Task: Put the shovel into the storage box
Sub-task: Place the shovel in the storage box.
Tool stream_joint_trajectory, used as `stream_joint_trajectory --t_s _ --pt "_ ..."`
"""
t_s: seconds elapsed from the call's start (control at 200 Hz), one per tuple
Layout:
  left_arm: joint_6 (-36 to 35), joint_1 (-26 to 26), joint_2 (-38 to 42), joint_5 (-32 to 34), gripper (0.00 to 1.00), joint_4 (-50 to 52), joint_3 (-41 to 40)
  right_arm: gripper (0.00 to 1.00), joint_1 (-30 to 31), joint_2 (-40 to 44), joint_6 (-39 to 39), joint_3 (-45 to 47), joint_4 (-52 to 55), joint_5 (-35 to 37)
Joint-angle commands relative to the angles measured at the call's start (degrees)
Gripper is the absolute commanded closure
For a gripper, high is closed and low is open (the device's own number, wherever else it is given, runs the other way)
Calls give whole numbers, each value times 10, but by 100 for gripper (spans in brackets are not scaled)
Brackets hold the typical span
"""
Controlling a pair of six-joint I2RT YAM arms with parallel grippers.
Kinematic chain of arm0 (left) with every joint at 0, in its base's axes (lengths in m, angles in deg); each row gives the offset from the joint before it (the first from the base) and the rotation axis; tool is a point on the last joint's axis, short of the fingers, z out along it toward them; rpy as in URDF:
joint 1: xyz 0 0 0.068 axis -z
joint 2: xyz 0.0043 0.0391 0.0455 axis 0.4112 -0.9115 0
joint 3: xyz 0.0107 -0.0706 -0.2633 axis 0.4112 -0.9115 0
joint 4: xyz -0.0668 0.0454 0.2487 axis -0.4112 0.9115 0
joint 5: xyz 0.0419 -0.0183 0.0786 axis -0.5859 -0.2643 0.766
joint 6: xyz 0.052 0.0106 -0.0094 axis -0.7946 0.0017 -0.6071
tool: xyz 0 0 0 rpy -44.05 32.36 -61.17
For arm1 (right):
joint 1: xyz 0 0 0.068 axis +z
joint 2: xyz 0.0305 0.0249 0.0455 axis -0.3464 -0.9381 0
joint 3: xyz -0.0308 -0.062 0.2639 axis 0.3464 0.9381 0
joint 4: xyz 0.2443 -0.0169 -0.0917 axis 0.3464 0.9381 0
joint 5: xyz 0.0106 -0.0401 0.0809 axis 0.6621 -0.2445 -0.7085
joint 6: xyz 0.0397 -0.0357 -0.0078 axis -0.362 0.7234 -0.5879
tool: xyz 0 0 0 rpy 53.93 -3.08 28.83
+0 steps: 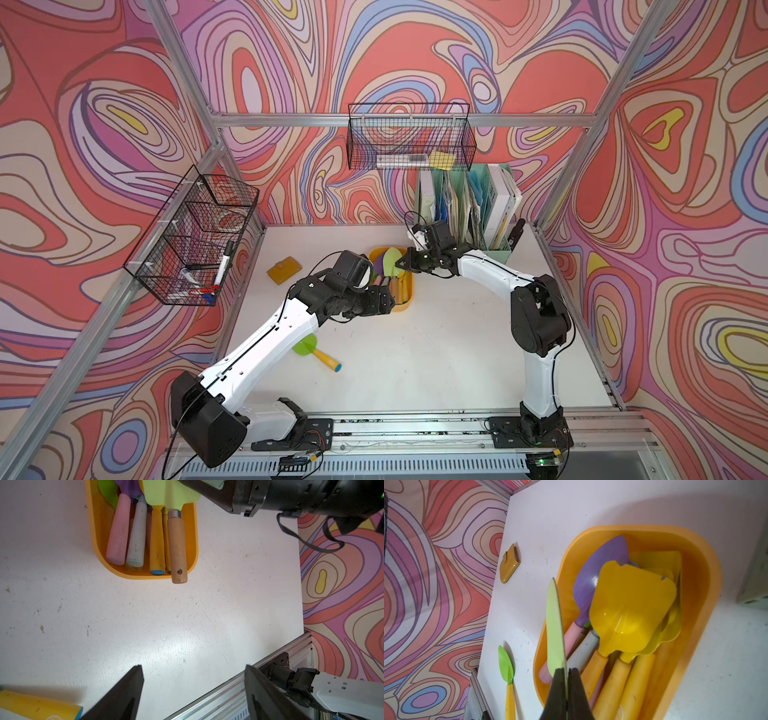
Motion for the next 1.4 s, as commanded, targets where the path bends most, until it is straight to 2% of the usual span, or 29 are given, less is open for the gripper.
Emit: stream_joint_trajectory --t_s 0.0,0.671,0.791,0.881,1.392 --pt "-13 3 8 11 18 -9 -6 100 -12 -30 11 -16 0 -9" --pt "-12 3 12 11 18 -7 -5 100 -24 -81 -13 -5 -41 -14" --pt "-11 3 8 6 18 -8 -4 87 -25 -82 -13 -3 -41 -14" --pt "-11 3 6 4 18 -9 -4 82 -24 -84 -13 -2 -40 -13" --pt "-5 3 4 6 18 10 -4 63 -24 -61 -11 -6 8 18"
